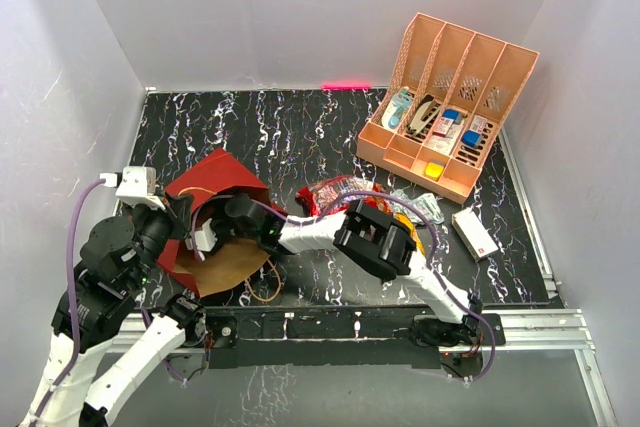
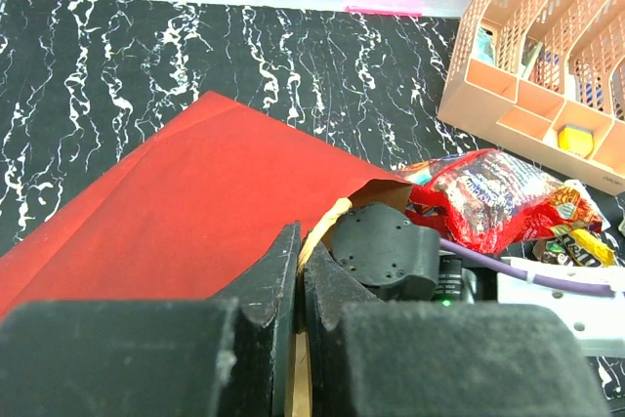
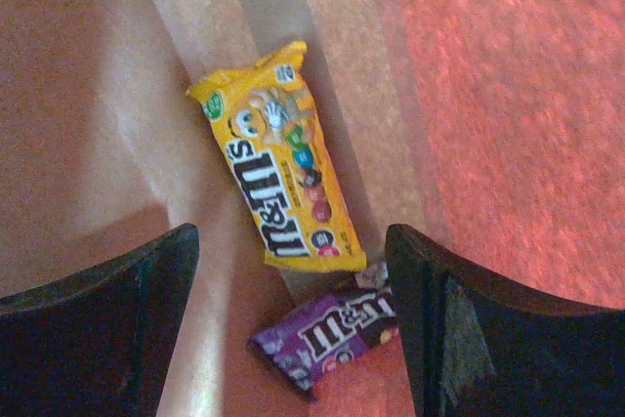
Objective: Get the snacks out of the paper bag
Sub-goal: Take out the snack from the paper bag.
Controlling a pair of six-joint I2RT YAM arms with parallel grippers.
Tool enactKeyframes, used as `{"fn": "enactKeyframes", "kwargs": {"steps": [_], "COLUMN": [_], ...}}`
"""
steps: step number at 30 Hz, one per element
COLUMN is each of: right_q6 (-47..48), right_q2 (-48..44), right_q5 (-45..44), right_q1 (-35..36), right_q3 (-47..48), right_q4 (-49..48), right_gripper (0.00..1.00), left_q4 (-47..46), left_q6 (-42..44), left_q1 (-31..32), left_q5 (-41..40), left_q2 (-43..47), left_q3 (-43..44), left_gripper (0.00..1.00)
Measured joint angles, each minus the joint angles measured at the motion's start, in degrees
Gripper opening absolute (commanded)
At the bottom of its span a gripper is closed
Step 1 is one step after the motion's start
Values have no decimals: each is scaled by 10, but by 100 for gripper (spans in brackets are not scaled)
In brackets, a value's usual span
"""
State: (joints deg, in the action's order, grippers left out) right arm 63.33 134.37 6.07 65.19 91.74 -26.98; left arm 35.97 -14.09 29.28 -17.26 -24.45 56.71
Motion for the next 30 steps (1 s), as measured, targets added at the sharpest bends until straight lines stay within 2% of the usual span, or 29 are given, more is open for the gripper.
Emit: {"fn": "enactKeyframes", "kwargs": {"steps": [14,21,23,30], "right_q6": [29,25,24,14], "right_q2": [120,169,183,217], "right_q5": [24,29,28,14], "right_q1": [-5,-21,-26,-34], "right_q3": [158,221,241,279], "right_q4": [28,30,28,23], "right_gripper": [81,77,72,40], "left_q4": [-1,-1,0,7], "left_q6": [2,7,8,10], "left_q1": [0,0,0,0], "left_q5": [50,67,69,69], "left_q2": [5,5,4,-2], "left_q3": [-2,-2,-2,-2], "left_gripper": [0,0,0,0]}}
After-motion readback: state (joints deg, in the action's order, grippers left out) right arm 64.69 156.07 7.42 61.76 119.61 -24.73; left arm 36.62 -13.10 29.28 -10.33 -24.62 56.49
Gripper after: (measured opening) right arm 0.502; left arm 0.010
